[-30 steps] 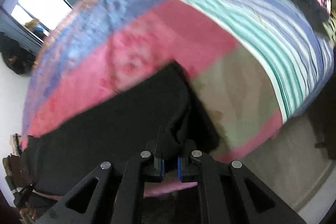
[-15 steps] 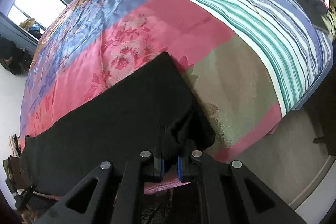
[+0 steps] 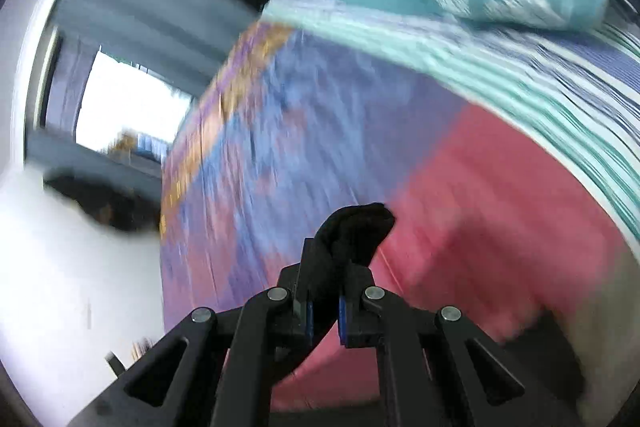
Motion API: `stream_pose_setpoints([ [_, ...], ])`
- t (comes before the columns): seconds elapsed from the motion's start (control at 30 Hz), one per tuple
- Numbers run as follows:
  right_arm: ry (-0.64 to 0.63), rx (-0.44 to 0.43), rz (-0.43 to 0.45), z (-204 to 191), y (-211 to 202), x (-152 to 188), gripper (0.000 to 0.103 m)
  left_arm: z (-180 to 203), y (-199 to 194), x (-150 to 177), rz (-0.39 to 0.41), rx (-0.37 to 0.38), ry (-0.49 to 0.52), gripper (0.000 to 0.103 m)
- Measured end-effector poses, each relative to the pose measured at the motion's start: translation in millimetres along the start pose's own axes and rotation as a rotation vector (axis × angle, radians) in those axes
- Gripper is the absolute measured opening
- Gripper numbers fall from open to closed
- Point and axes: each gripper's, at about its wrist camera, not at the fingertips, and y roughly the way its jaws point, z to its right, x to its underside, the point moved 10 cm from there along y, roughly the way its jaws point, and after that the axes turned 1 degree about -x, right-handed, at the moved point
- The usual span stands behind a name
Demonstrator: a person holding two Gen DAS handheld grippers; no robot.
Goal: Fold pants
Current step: 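Open both tools and release the trousers onto the bed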
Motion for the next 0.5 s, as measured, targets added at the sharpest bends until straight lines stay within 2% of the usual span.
stream_pose_setpoints([
  [0.03,0.019,0.011,0.045,-6,18,-23,0.027,-5,23,-16,-0.069,-0.053,-0.037,0.014],
  [0.07,0.038,0.063,0.08,-6,35,-39,0.061,-13,39,-27,-0.104,-0.118,-0.084,0.015],
  [0.1,0.054,0.101,0.099,-3,43,-46,0.074,-18,45,-32,-0.1,-0.155,-0.105,0.015],
  [0.13,0.077,0.133,0.136,-1,49,-52,0.078,-19,46,-35,-0.078,-0.151,-0.115,0.019],
  [0.17,0.086,0.124,0.148,-2,54,-52,0.078,-17,46,-32,-0.067,-0.115,-0.111,0.022],
  [0.2,0.067,0.116,0.134,-5,62,-49,0.078,-15,43,-25,-0.044,-0.071,-0.086,0.022],
  [0.23,0.042,0.119,0.12,-7,67,-47,0.078,-15,38,-18,-0.025,-0.063,-0.057,0.023],
  [0.27,-0.018,0.138,0.101,-11,76,-38,0.078,-19,27,-4,0.02,-0.09,0.006,0.036],
  [0.3,-0.055,0.147,0.089,-11,78,-30,0.078,-22,19,1,0.051,-0.11,0.042,0.042],
  [0.37,-0.145,0.156,0.026,-22,99,-2,0.078,-34,-4,24,0.125,-0.154,0.126,0.064],
  [0.43,-0.188,0.132,-0.029,-31,116,24,0.078,-59,-20,48,0.158,-0.177,0.146,0.073],
  [0.5,-0.253,0.101,-0.095,-51,137,56,0.078,-91,-18,60,0.137,-0.209,0.148,0.074],
])
